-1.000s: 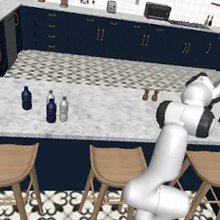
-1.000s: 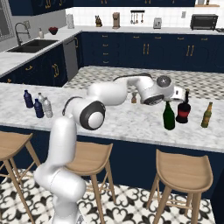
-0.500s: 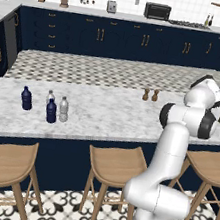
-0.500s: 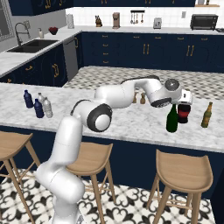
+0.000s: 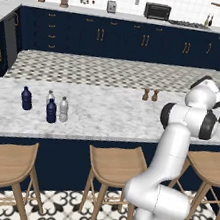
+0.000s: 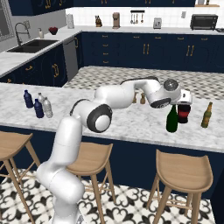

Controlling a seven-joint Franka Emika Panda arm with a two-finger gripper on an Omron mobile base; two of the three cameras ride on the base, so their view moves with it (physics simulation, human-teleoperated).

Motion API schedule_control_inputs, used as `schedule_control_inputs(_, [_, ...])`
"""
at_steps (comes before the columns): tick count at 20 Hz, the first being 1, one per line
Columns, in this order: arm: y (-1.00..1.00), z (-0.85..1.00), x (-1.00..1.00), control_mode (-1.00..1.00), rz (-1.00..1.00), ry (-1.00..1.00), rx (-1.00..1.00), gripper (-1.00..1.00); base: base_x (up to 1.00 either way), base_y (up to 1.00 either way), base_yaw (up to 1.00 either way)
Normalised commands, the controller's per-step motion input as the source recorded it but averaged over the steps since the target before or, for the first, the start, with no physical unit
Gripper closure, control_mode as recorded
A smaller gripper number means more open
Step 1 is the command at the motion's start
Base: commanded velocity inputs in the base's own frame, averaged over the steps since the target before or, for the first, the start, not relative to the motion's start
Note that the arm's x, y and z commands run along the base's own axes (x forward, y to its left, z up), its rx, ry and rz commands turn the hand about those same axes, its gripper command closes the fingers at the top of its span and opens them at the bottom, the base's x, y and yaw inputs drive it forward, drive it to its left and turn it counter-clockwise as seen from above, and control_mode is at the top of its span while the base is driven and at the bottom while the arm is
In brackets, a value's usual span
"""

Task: Move the plastic bottles in the middle to the plastics group, and the glass bottles in the middle to the glass group.

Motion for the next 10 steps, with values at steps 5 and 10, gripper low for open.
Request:
schedule_control_inputs(5, [-0.06, -0.22, 0.04, -1.0, 0.0, 0.0, -0.02, -1.0, 0.0, 0.0, 0.0])
schedule_control_inputs(10, [-0.01, 0.26, 0.03, -1.0, -0.02, 0.0, 0.0, -1.0, 0.0, 0.0, 0.0])
